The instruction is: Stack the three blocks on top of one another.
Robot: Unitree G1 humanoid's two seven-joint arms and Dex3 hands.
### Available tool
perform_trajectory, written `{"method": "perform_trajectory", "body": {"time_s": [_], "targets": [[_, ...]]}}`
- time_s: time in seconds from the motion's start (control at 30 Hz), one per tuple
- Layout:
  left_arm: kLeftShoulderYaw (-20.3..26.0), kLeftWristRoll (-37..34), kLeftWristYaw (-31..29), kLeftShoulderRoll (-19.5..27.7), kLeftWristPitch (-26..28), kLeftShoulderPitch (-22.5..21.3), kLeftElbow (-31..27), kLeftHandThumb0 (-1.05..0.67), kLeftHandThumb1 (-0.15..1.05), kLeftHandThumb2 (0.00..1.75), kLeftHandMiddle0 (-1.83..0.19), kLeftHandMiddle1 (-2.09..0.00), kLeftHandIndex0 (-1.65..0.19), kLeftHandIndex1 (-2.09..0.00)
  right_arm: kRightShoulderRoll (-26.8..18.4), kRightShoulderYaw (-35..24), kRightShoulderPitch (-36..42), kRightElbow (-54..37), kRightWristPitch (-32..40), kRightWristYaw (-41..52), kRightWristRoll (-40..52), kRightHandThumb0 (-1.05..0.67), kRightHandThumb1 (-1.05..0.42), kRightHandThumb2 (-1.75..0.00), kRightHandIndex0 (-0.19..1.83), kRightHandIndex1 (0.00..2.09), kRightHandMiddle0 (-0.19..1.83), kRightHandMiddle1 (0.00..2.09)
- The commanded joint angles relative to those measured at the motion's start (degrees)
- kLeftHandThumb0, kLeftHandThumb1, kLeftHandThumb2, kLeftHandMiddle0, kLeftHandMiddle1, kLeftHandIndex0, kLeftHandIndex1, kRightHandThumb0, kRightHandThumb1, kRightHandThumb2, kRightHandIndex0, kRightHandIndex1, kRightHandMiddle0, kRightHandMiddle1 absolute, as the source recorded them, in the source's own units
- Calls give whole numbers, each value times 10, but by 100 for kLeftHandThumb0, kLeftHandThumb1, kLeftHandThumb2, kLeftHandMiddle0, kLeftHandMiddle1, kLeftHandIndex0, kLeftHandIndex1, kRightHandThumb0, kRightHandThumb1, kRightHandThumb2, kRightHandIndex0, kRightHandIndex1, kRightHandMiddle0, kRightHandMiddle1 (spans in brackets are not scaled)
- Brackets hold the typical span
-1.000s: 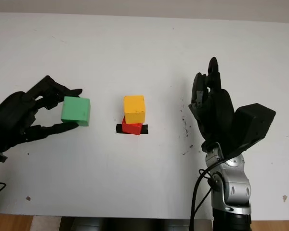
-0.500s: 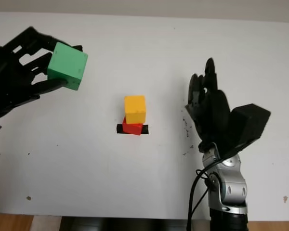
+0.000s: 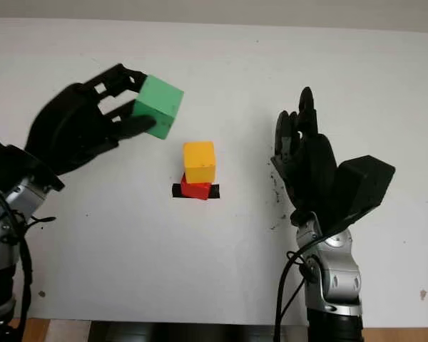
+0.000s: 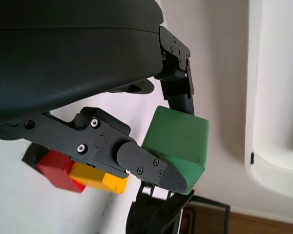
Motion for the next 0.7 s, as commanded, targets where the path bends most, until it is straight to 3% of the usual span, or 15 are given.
{"method": "perform_trajectory", "body": {"time_s": [0.0, 0.33, 0.67], "targets": [[-7, 8, -1, -9, -8, 4, 1, -44, 102, 6, -31, -4, -34, -150, -2, -2, 10, 0, -11, 4, -1, -58, -105, -62, -19, 0, -19, 0], [-16, 17, 3, -45, -8, 18, -4, -47, 100, 5, -33, -6, -36, -156, -2, -3, 5, 17, -22, 15, 1, -59, -105, -64, -19, 0, -19, 0], [-46, 95, 29, -87, -108, 56, 16, -49, 101, 6, -35, -7, -34, -154, -2, -7, 9, 17, -25, 14, 2, -60, -105, -61, -19, 0, -19, 1]]}}
